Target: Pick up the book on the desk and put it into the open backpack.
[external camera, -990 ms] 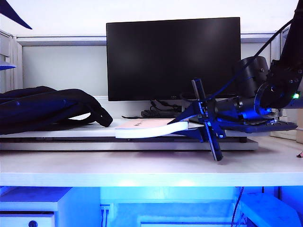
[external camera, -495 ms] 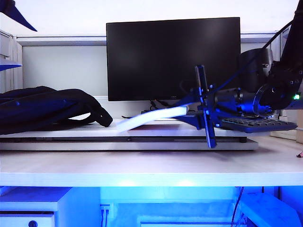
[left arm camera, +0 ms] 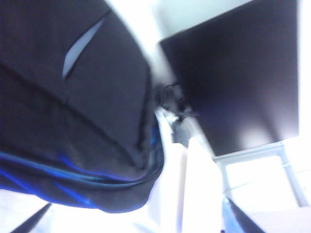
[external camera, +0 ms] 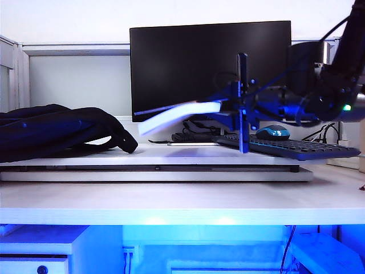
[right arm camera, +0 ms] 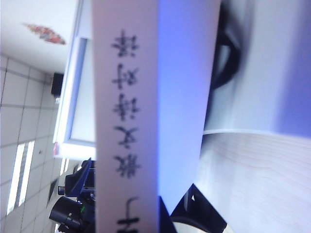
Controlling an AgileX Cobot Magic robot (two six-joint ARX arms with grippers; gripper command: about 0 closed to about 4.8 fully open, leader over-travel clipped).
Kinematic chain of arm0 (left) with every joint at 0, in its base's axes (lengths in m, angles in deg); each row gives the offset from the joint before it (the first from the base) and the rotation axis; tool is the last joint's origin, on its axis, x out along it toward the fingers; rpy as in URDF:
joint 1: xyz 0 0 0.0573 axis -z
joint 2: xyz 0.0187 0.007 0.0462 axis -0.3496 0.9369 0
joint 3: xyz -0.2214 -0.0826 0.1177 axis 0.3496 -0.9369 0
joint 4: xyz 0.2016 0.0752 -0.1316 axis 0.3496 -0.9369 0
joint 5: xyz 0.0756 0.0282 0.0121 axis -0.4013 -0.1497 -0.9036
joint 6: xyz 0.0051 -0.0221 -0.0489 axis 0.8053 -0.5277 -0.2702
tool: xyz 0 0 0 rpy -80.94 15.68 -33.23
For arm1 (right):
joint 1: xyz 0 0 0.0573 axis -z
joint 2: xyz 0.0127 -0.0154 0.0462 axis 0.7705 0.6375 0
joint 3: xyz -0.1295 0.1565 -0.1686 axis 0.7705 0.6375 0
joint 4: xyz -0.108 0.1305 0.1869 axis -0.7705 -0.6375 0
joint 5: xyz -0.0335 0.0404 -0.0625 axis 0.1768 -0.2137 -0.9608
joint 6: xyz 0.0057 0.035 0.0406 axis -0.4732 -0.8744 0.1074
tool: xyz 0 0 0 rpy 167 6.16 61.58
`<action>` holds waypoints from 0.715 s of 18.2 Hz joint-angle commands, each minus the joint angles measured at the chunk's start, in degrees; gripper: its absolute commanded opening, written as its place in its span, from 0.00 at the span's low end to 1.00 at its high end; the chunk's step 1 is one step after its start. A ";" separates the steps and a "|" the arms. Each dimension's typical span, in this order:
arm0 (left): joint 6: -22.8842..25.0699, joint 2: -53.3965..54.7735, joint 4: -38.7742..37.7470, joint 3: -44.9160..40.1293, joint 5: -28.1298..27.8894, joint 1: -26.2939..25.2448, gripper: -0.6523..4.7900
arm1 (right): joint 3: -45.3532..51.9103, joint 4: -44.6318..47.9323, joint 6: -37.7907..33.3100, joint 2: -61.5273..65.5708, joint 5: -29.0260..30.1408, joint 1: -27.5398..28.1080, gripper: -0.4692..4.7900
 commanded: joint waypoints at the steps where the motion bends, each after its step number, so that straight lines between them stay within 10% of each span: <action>1: 1.16 -1.73 0.48 0.11 1.84 -1.01 1.00 | -3.15 1.62 0.83 -1.03 0.74 -0.11 0.08; 13: 13.20 4.20 -7.30 0.11 -6.36 1.84 1.00 | -4.07 1.73 0.81 -1.42 2.93 -0.13 0.08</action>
